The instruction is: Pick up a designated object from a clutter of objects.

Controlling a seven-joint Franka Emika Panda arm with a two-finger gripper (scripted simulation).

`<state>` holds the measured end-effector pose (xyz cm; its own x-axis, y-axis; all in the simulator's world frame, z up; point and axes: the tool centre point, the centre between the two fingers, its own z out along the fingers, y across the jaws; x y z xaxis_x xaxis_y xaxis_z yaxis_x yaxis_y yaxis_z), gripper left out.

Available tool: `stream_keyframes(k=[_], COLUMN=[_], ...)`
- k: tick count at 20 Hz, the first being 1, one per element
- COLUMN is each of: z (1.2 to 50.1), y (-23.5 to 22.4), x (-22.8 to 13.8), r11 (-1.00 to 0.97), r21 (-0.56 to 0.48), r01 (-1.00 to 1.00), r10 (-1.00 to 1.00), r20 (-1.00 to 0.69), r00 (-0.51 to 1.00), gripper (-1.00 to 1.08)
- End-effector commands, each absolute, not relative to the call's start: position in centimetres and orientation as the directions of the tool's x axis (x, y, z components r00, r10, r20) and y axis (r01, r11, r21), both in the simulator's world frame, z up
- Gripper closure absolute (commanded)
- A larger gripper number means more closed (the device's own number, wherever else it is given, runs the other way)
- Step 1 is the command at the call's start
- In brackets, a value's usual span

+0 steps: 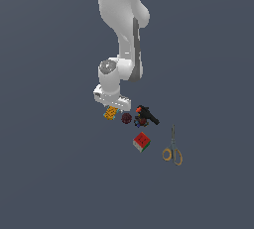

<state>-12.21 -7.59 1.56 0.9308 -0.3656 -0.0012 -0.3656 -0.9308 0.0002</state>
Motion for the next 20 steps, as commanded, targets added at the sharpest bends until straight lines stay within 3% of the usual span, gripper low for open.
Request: stream_keyframes(k=[1,4,5,20], z=[1.39,1.52,1.52,1.98], y=[-7.60,-7.62,-7.62,-7.69], x=[-12.15,-12.11,-12.11,-11.84], r11=[-0.931,-0.931,-0.931,-0.931], r21=[0.000,0.000,0.000,0.000], r01=[-0.366,-0.366,-0.366,-0.366], r10=[-0.366,-0.366,-0.366,-0.366], r20=[0.000,0.000,0.000,0.000], r00=[0.931,0.931,0.931,0.931], gripper=[-0.92,-0.92,1.08,1.08])
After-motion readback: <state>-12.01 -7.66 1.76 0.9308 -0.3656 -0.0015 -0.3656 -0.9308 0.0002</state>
